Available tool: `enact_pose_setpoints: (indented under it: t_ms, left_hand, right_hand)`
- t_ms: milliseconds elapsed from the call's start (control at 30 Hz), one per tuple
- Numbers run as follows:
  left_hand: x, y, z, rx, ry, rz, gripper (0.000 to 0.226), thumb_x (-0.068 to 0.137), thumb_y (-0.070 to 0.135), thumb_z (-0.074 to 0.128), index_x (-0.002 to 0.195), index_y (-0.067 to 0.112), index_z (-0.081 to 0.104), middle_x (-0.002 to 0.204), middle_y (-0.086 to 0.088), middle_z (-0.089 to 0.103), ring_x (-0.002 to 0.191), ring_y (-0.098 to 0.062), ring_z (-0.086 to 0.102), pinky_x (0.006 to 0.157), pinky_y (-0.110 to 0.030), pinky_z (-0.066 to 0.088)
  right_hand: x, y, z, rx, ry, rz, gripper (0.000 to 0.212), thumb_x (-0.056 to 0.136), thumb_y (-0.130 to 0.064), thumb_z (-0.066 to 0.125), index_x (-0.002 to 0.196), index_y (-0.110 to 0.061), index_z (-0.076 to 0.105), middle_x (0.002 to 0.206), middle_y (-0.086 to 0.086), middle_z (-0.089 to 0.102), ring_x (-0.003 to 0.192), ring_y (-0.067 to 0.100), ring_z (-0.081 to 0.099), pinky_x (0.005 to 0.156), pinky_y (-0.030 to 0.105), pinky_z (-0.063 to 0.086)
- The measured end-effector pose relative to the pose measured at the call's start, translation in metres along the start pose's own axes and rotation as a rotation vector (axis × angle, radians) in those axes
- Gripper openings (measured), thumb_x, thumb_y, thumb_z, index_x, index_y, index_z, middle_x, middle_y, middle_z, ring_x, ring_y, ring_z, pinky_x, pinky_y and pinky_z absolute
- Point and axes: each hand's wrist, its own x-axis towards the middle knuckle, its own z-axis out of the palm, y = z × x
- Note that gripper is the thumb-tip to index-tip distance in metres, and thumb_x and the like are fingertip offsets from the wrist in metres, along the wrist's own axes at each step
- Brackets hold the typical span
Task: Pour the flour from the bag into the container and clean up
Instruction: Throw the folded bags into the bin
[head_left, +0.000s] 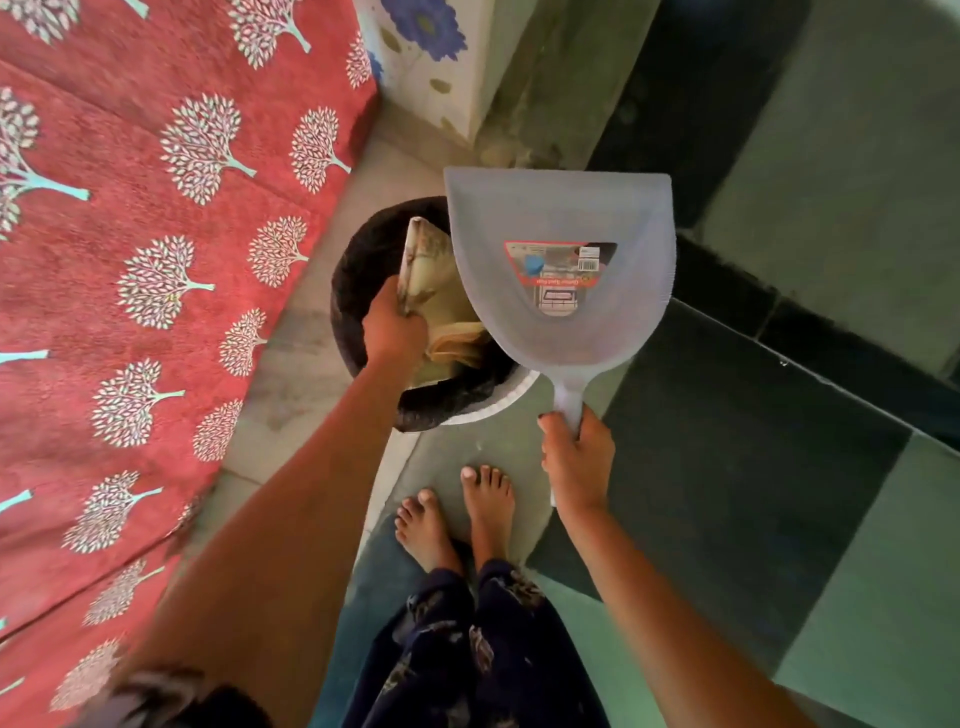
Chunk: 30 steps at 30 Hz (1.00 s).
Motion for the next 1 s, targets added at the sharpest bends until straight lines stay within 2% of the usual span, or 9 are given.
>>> enact_pose_setpoints:
  t_ms: [100, 200, 333, 433, 567, 667, 767, 900, 1000]
  left_hand:
    - [0.009, 0.002, 0.022, 0.021, -0.027, -0.111, 0.049, 0.090, -0.002, 0.044, 0.135, 0.017, 0.041, 0.122, -0.009, 0.057, 0.105, -0.026, 0.057, 0.077, -0.026, 0.043]
    - [0.014, 0.000, 0.021, 0.183, -0.156, -0.175, 0.055, 0.090, 0.011, 0.052, 0.139, 0.015, 0.026, 0.108, -0.012, 0.053, 0.093, -0.030, 0.057, 0.070, -0.033, 0.045]
    - [0.009, 0.005, 0.002, 0.232, -0.158, -0.223, 0.072, 0.087, 0.027, 0.063, 0.143, 0.012, 0.020, 0.135, -0.018, 0.044, 0.118, -0.037, 0.051, 0.086, -0.039, 0.046]
    - [-0.013, 0.017, -0.018, 0.177, -0.072, -0.105, 0.066, 0.088, 0.025, 0.061, 0.144, 0.014, 0.027, 0.142, -0.014, 0.041, 0.126, -0.033, 0.046, 0.097, -0.040, 0.042]
    - [-0.071, 0.045, -0.055, 0.068, -0.054, 0.008, 0.047, 0.090, 0.022, 0.058, 0.134, 0.016, 0.045, 0.135, -0.011, 0.052, 0.111, -0.027, 0.055, 0.088, -0.035, 0.045]
    - [-0.126, 0.079, -0.089, -0.029, -0.089, 0.036, 0.041, 0.089, 0.017, 0.058, 0.130, 0.017, 0.051, 0.133, -0.009, 0.054, 0.107, -0.024, 0.056, 0.087, -0.034, 0.046]
    - [-0.191, 0.123, -0.127, -0.037, -0.109, 0.108, 0.037, 0.088, 0.013, 0.056, 0.125, 0.017, 0.055, 0.129, -0.008, 0.057, 0.115, -0.027, 0.055, 0.097, -0.041, 0.047]
    - [-0.279, 0.181, -0.167, 0.079, -0.103, 0.304, 0.031, 0.088, 0.012, 0.054, 0.118, 0.010, 0.061, 0.122, -0.011, 0.062, 0.113, -0.030, 0.056, 0.100, -0.043, 0.043]
    - [-0.340, 0.221, -0.186, 0.024, -0.111, 0.415, 0.015, 0.091, 0.010, 0.053, 0.102, 0.010, 0.062, 0.114, -0.014, 0.064, 0.103, -0.029, 0.058, 0.092, -0.037, 0.043]
  right_hand:
    - [0.004, 0.004, 0.001, 0.009, -0.013, -0.001, 0.013, 0.069, -0.019, 0.052, 0.058, -0.015, 0.046, 0.052, 0.005, 0.042, 0.049, 0.020, 0.039, 0.048, 0.034, 0.037]
    - [0.005, 0.003, 0.000, -0.002, -0.016, -0.005, 0.014, 0.070, -0.019, 0.052, 0.057, -0.016, 0.047, 0.052, 0.005, 0.043, 0.049, 0.020, 0.039, 0.048, 0.035, 0.038]
    - [0.000, -0.008, -0.006, 0.018, -0.023, -0.026, 0.015, 0.070, -0.016, 0.053, 0.057, -0.015, 0.046, 0.051, 0.004, 0.042, 0.048, 0.019, 0.038, 0.048, 0.033, 0.036]
    - [-0.010, -0.024, -0.014, 0.032, -0.019, -0.031, 0.016, 0.070, -0.017, 0.054, 0.056, -0.016, 0.045, 0.052, 0.004, 0.042, 0.049, 0.020, 0.039, 0.049, 0.032, 0.036]
    - [-0.035, -0.059, -0.037, 0.050, -0.023, -0.062, 0.025, 0.081, -0.013, 0.061, 0.061, -0.022, 0.049, 0.056, 0.000, 0.047, 0.053, 0.019, 0.046, 0.052, 0.032, 0.041]
    - [-0.070, -0.101, -0.064, 0.094, -0.027, -0.082, 0.021, 0.087, -0.022, 0.061, 0.067, -0.020, 0.055, 0.058, 0.000, 0.050, 0.054, 0.016, 0.047, 0.052, 0.030, 0.042]
    - [-0.115, -0.150, -0.105, 0.202, -0.011, -0.030, 0.026, 0.092, -0.033, 0.053, 0.075, -0.014, 0.057, 0.056, -0.001, 0.045, 0.049, 0.011, 0.041, 0.049, 0.026, 0.036]
    - [-0.177, -0.202, -0.167, 0.379, 0.027, 0.003, 0.025, 0.093, -0.042, 0.047, 0.093, -0.019, 0.057, 0.059, -0.002, 0.046, 0.045, 0.006, 0.040, 0.046, 0.023, 0.035]
    - [-0.213, -0.229, -0.214, 0.503, 0.036, -0.002, 0.022, 0.092, -0.042, 0.050, 0.087, -0.022, 0.058, 0.057, -0.001, 0.044, 0.042, 0.005, 0.036, 0.043, 0.019, 0.033]
